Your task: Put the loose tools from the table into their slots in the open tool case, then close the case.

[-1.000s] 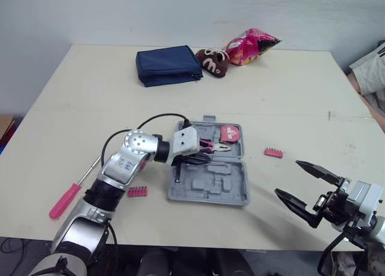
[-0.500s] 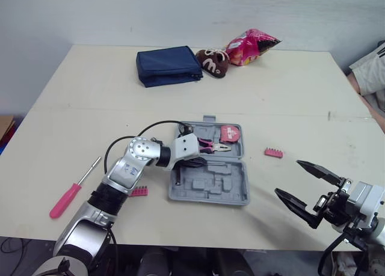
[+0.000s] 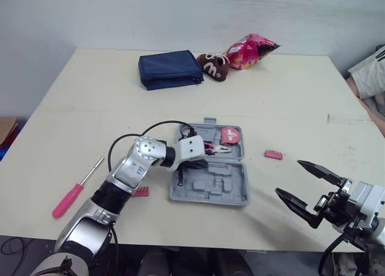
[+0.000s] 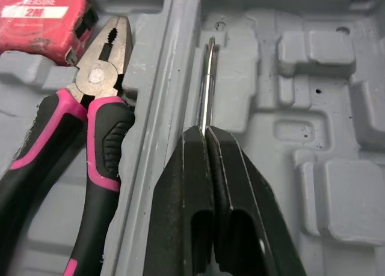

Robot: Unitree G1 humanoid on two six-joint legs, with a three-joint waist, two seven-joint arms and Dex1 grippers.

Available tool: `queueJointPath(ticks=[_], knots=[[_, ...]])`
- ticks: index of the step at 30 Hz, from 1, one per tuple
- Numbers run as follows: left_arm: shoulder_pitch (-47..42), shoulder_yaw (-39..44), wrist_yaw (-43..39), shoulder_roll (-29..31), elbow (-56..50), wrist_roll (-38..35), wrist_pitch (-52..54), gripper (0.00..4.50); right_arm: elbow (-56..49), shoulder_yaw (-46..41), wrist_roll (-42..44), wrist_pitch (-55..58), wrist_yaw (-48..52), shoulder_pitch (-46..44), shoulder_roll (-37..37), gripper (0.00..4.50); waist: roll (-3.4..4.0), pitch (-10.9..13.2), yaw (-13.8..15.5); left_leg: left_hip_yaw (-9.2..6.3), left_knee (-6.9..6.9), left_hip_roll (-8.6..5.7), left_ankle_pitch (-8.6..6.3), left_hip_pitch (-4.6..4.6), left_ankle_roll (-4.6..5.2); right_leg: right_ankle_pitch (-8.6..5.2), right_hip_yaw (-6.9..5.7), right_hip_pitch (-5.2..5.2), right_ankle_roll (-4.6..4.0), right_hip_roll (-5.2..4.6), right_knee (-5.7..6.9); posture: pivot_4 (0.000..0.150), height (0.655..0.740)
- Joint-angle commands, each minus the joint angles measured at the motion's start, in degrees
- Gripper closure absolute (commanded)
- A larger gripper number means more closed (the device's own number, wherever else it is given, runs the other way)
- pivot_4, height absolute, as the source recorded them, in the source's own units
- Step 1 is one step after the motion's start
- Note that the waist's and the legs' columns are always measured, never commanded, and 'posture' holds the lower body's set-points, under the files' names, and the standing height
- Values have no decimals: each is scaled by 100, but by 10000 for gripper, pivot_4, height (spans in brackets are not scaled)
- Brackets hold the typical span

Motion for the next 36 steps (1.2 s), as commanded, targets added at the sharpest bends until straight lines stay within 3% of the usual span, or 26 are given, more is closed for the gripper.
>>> queueJointPath(ticks=[1,8,14,19,25,28,35,36], knots=[[277,-672,44,-3,444,560,587,44881,-68,-211,73,-131,-15,5,18,0,13,-47,1,-4,-1,2,-12,5,3,-1,-3,17,0,-1,-11,1500,7400],[544,-350,252,-58,601,370,484,44881,57,-218,54,-260,32,19,61,0,13,-205,-7,-7,-6,5,-55,7,45,-1,-11,58,0,-13,-50,1500,7400],[533,802,65,-435,156,-659,-1195,44881,337,-264,64,-473,191,50,58,0,67,-167,7,-8,-5,4,-61,5,55,-4,-17,38,-6,-25,-51,1500,7400],[494,1628,-622,-289,-306,-1751,-1971,44881,503,-491,185,-569,417,152,-39,0,52,-95,17,-18,0,1,-49,-36,34,-1,-31,3,-1,-23,-67,1500,7400],[609,2560,-1098,473,-582,-2656,-1644,44881,800,-993,362,-623,913,379,-285,0,59,-80,-3,-12,-5,3,-54,-41,29,-4,-33,7,10,-17,-107,1500,7400],[893,3151,-1089,1074,-537,-2917,-1293,36648,1174,-1359,427,-711,1215,407,-464,0,57,-52,-25,-11,-5,4,-54,-40,30,-3,-31,8,13,-15,-106,1500,7400],[2002,4992,-887,2460,737,-2831,-1736,3401,2546,-2157,395,-1151,2035,384,-955,0,39,-4,-21,-12,-16,6,-81,-34,55,-3,-33,10,13,-22,-115,1500,7400],[2122,5173,-894,2628,965,-2804,-1813,319,2748,-2230,376,-1223,2123,357,-1009,0,35,0,-26,-13,-18,8,-83,-34,54,-3,-36,10,12,-22,-119,1500,7400]])
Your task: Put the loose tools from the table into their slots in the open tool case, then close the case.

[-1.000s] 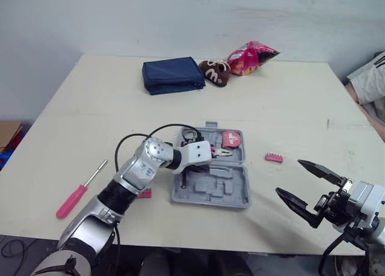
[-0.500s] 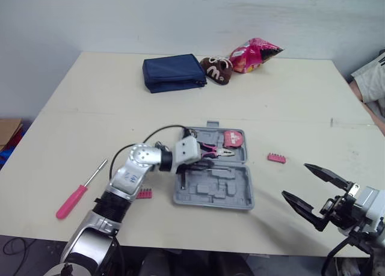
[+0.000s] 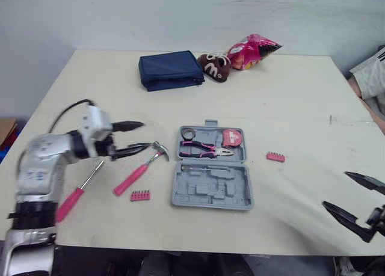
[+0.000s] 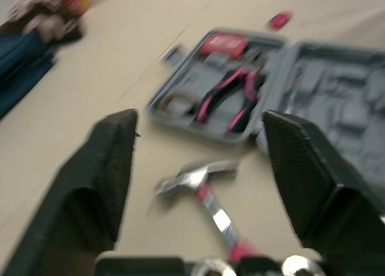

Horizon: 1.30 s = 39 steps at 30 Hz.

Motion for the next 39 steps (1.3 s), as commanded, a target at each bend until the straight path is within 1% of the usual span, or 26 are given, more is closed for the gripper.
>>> queueJointPath(ticks=[1,2,4,5,9,11,14,17,19,22,24,26,27,29,31,33,35,37,39], knots=[[394,975,4,632,840,26,-334,319,792,-465,28,-372,399,-63,-250,0,-4,9,-8,0,-3,1,-3,0,-4,0,-2,0,-1,-2,-6,1500,7400],[552,1206,42,771,1099,53,-495,319,1077,-543,-1,-447,458,-111,-328,0,-4,10,-7,1,-8,0,-7,0,-3,-1,-4,1,-2,-5,-12,1500,7400],[884,1810,325,1084,1949,135,-836,319,1957,-711,-148,-758,615,-222,-594,0,0,12,-7,3,-13,-1,-19,0,-3,-4,-8,2,-7,-15,-22,1500,7400],[999,1971,384,1192,2256,179,-1006,319,2280,-758,-205,-903,693,-276,-691,0,-1,13,-9,5,-14,-2,-23,0,-3,-5,-9,1,-9,-19,-25,1500,7400],[1408,2218,461,1589,3364,358,-1475,319,3281,-860,-279,-1319,845,-547,-1027,0,-3,16,-20,14,-57,-8,-30,17,-1,-16,-10,-1,-31,-30,-37,1500,7400],[1665,2260,352,1676,3675,382,-1608,319,3463,-817,-275,-1440,928,-641,-1079,0,-1,18,-16,15,-70,-7,-26,19,-7,-18,-12,-4,-34,-30,-35,1500,7400],[1764,2270,302,1595,3541,260,-1685,319,3295,-664,-236,-1461,945,-779,-1003,0,-1,18,-2,9,-80,-4,-21,19,-16,-28,-21,-15,-48,-29,-20,1500,7400],[1782,2095,222,1385,2890,113,-1406,319,2642,-376,-150,-1245,801,-947,-807,0,-1,18,-7,-3,-81,0,-13,17,-31,-29,-31,-15,-49,-27,-12,1500,7400],[1777,1977,243,1303,2515,92,-1212,319,2054,-234,-5,-847,511,-1007,-633,0,-1,17,-15,-7,-81,0,-11,18,-44,-28,-33,-14,-48,-27,-3,1500,7400],[1920,1745,219,1117,1475,-83,-595,319,739,158,174,-259,130,-893,-301,0,8,23,-19,-10,-80,-1,-6,16,-47,-28,-34,-16,-48,-25,9,1500,7400],[2041,1529,214,1065,667,-281,45,319,-54,429,247,52,-159,-881,-123,0,11,24,-19,-11,-82,0,2,11,-37,-28,-34,-21,-48,-21,11,1500,7400],[2167,1257,242,1193,-253,-725,1302,319,-789,803,283,291,-275,-862,9,0,10,25,-33,-11,-80,1,4,7,-36,-28,-34,-25,-47,-17,11,1500,7400],[2128,1139,409,1198,-578,-798,1712,319,-1017,955,266,341,-249,-851,44,0,10,25,-38,-11,-77,3,5,-5,-36,-28,-33,-37,-47,-14,15,1500,7400],[2006,904,799,1184,-1149,-842,2361,319,-1305,1183,248,410,-230,-871,95,0,10,25,-29,-10,-68,0,9,-28,-34,-29,-30,-63,-43,-14,29,1500,7400],[1916,571,1116,1166,-1653,-686,2732,319,-1570,1422,266,518,-307,-981,169,0,9,25,-18,-17,-49,2,23,-61,-52,-28,-31,-91,-39,-5,40,1500,7400],[1817,270,1356,1111,-1957,-472,2832,319,-1770,1656,234,594,-314,-1077,208,0,9,26,-23,-17,-41,1,24,-62,-55,-27,-29,-92,-37,-4,44,1500,7400],[1662,88,1660,945,-2160,-462,3070,319,-1890,1817,211,651,-371,-1164,258,0,8,27,-22,-16,-33,1,26,-62,-54,-26,-27,-91,-34,-1,47,1500,7400],[1574,-195,1859,870,-2430,-390,3289,319,-1922,1907,180,665,-452,-1248,306,0,4,29,-16,-17,-22,2,27,-62,-52,-24,-27,-90,-32,0,57,1500,7400],[1547,-425,1998,856,-2508,-161,3253,319,-1908,1933,142,666,-499,-1300,341,0,5,32,-16,-18,-6,2,27,-63,-52,-25,-26,-89,-32,0,67,1500,7400]])
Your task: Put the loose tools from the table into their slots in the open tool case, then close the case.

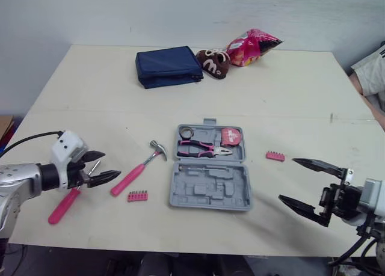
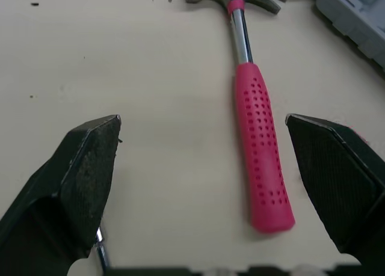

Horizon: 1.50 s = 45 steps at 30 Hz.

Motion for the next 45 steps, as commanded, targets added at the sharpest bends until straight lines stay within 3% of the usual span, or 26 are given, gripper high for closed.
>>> queueJointPath(ticks=[1,8,18,21,24,28,29,32,36,40,45], knots=[[-80,-229,320,-117,-268,259,37,319,-140,-18,16,-6,-97,-50,31,0,0,2,0,1,11,1,-1,-2,0,0,1,0,0,0,7,1500,7400],[-320,-827,954,-645,-490,484,530,319,-265,60,36,22,-129,41,122,0,-9,7,24,-4,29,-1,1,1,6,4,2,7,6,-2,21,1500,7400],[-867,-1597,1186,-1025,-128,1108,401,319,-440,189,-42,69,-283,134,192,0,-9,8,36,-9,33,-11,12,3,17,11,1,14,17,-6,23,1500,7400],[-857,-1707,1071,-946,-113,1156,578,8089,-664,232,-97,193,-489,129,186,0,-9,7,34,-9,32,-12,18,6,13,13,2,14,19,-8,28,1500,7400],[-751,-1763,897,-807,-204,1082,867,22204,-922,232,-116,346,-719,148,153,0,-7,6,24,-10,30,-11,19,8,11,13,2,15,19,-8,30,1500,7400],[-670,-1757,874,-710,-310,1070,1138,37823,-1133,176,-102,488,-916,175,114,0,-4,5,13,-9,25,-11,20,9,9,12,3,14,19,-8,27,1500,7400],[-664,-1744,878,-700,-315,1080,1151,39592,-1163,163,-97,511,-946,178,105,0,-3,4,9,-9,25,-10,20,9,9,12,3,14,19,-7,26,1500,7400],[-800,-1534,983,-816,-169,1118,951,39585,-1202,126,-86,551,-999,183,87,0,-3,4,1,-8,25,-11,19,10,9,12,5,14,19,-7,26,1500,7400],[-1317,-1047,772,-1115,152,1010,-326,39585,-1149,56,-82,545,-1019,184,57,0,-18,15,31,-8,29,-13,22,4,15,13,4,7,19,-7,32,1500,7400],[-1722,-1135,-119,-934,245,948,-1409,39585,-897,-41,-95,476,-904,152,25,0,-39,27,52,-14,30,-14,28,-13,7,13,-5,1,18,-9,27,1500,7400],[-2383,-1947,-1516,-568,110,1037,-1938,39585,-373,-162,-226,266,-574,137,-63,0,-37,28,45,5,29,-19,23,-16,11,14,0,5,20,-9,0,1500,7400]])
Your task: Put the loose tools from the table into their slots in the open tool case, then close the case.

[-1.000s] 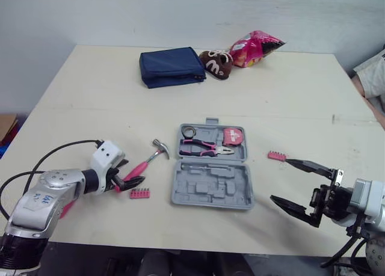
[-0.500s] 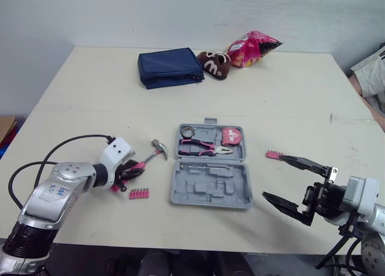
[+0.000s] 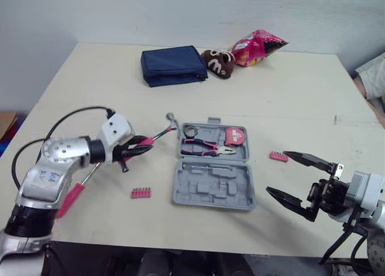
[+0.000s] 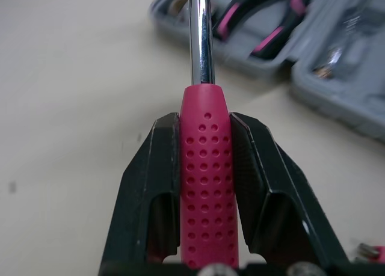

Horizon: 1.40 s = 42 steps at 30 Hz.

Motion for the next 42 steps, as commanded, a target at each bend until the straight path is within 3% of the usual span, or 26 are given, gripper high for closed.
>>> queueJointPath(ticks=[1,4,9,22,42], knots=[[-375,-594,-811,91,-355,-2,-125,39585,202,-294,-26,-215,195,29,-93,0,4,2,0,5,0,0,-1,2,1,-1,5,0,1,1,-1,1500,7400],[-683,-1113,-1003,-2,-583,69,262,39585,265,-354,-47,-225,249,102,-96,0,4,3,-4,8,1,3,-1,-1,1,-2,11,-4,3,9,-2,1500,7400],[-1431,-2296,-873,-688,-616,766,658,39585,187,-456,-122,-198,309,554,-88,0,3,5,7,2,11,4,6,3,1,1,29,-1,13,23,8,1500,7400],[-2157,-3408,-297,-2051,-276,1460,2006,39585,-105,-538,-139,-195,-37,753,35,0,3,5,-7,12,17,0,15,8,7,11,57,-2,32,25,18,1500,7400],[-2311,-3714,-275,-2018,108,1871,2085,39585,208,-541,-135,-556,136,846,186,0,4,5,3,9,17,0,24,11,3,11,56,-1,31,23,23,1500,7400]])
